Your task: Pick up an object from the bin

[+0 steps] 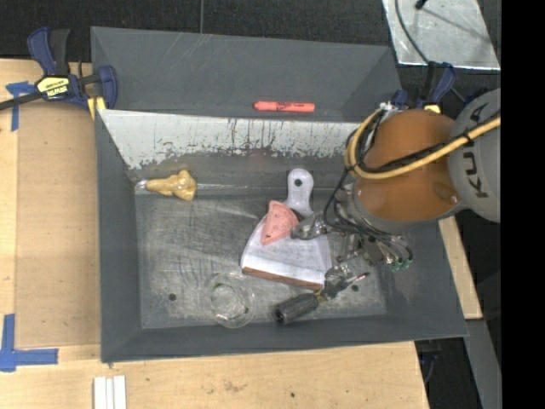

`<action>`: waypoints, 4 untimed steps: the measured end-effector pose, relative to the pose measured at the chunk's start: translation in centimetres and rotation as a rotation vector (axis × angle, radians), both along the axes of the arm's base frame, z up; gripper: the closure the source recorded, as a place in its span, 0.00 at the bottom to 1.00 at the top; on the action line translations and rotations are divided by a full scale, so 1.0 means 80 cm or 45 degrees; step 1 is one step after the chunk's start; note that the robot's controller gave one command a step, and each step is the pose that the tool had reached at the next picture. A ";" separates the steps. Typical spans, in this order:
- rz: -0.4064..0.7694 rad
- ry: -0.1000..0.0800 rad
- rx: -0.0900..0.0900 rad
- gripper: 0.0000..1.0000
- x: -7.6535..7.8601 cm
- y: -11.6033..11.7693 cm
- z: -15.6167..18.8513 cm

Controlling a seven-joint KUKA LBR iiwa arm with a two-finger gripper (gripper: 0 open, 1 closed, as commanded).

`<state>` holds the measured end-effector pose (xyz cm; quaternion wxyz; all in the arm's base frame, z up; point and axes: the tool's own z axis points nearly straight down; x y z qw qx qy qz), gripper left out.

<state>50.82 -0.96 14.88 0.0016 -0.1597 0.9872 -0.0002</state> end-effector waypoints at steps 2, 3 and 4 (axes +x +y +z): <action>0.096 -0.009 -0.001 0.00 -0.005 -0.005 -0.024; 0.200 0.002 0.000 0.00 -0.013 -0.012 -0.070; 0.127 -0.018 0.003 1.00 -0.026 -0.016 -0.093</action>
Offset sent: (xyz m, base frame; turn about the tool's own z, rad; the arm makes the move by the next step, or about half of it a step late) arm -0.0230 -0.0156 -0.0788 -0.2607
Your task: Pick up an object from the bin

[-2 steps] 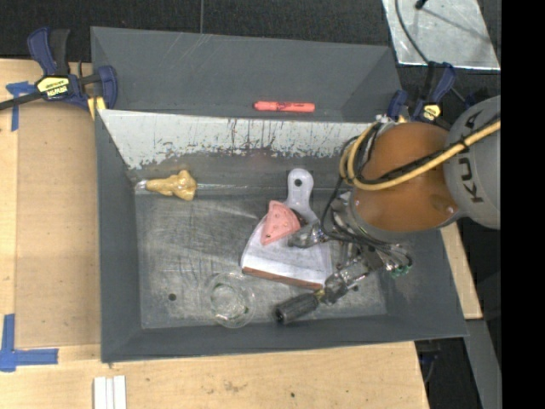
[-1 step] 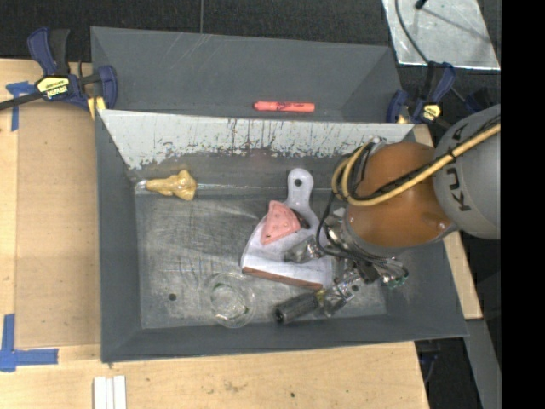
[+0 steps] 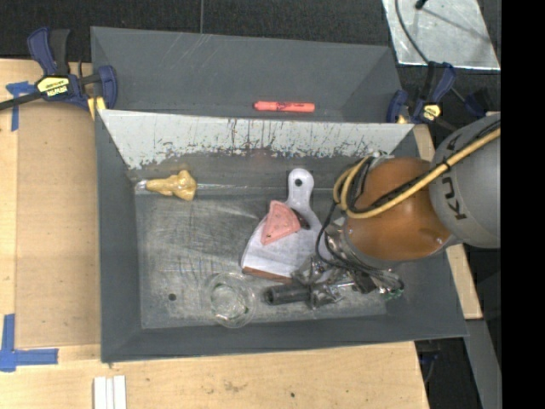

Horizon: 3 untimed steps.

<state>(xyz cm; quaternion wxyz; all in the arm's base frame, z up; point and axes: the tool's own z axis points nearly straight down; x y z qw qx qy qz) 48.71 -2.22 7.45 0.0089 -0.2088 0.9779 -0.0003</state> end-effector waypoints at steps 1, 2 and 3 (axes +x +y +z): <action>0.001 0.000 0.000 1.00 0.000 0.000 0.000; -0.024 0.021 -0.004 1.00 0.011 -0.004 0.118; -0.023 0.021 -0.004 1.00 0.011 -0.004 0.118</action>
Offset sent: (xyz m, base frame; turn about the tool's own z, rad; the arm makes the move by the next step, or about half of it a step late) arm 0.0086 -0.0026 0.0944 0.0199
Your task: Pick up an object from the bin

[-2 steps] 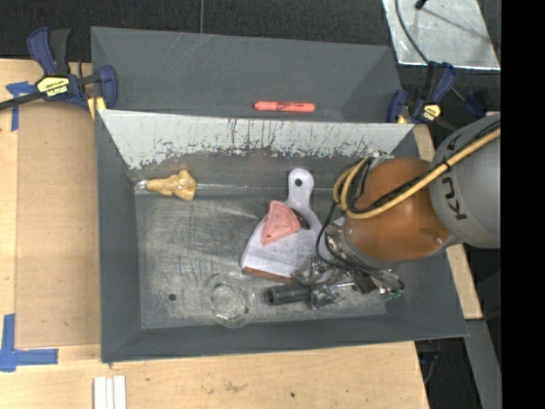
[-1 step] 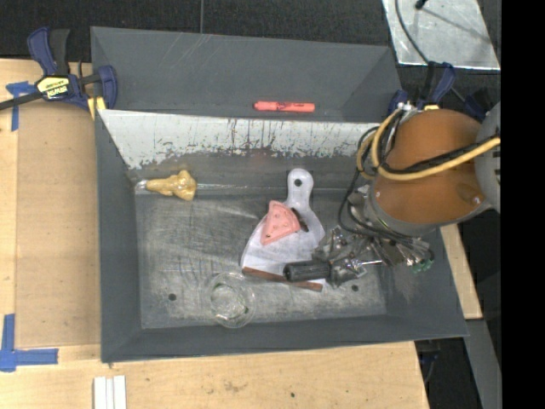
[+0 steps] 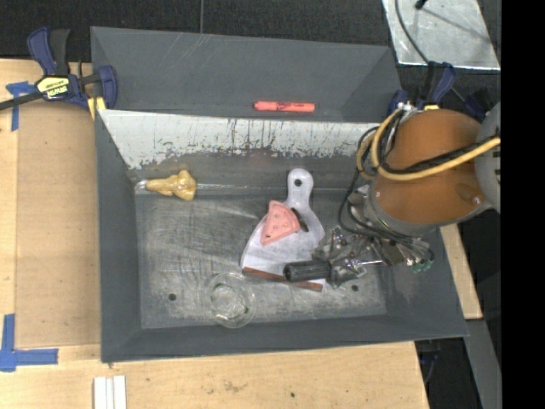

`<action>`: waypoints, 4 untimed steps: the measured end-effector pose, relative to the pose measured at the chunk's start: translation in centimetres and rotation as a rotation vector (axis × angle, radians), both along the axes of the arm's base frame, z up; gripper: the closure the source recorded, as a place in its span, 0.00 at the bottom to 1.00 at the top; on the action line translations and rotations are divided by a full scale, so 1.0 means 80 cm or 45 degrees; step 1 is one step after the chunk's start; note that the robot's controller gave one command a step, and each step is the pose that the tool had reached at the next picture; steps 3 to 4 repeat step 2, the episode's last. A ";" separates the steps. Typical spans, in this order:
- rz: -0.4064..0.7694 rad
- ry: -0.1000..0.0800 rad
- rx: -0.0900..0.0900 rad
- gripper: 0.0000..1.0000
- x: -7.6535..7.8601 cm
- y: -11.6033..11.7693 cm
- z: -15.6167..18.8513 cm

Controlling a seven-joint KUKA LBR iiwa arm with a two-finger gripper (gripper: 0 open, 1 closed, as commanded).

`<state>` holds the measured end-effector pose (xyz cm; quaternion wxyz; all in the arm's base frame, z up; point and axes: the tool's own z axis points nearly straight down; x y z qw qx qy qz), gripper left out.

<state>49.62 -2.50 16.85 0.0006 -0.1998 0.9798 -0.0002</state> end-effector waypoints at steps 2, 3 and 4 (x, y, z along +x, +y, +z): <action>-0.009 -0.003 0.000 1.00 0.013 0.015 0.002; -0.009 -0.003 0.000 1.00 0.013 0.015 0.002; -0.009 -0.003 0.000 1.00 0.013 0.015 0.002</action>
Offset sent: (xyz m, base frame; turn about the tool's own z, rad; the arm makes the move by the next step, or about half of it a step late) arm 0.0126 0.0198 0.0006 0.0016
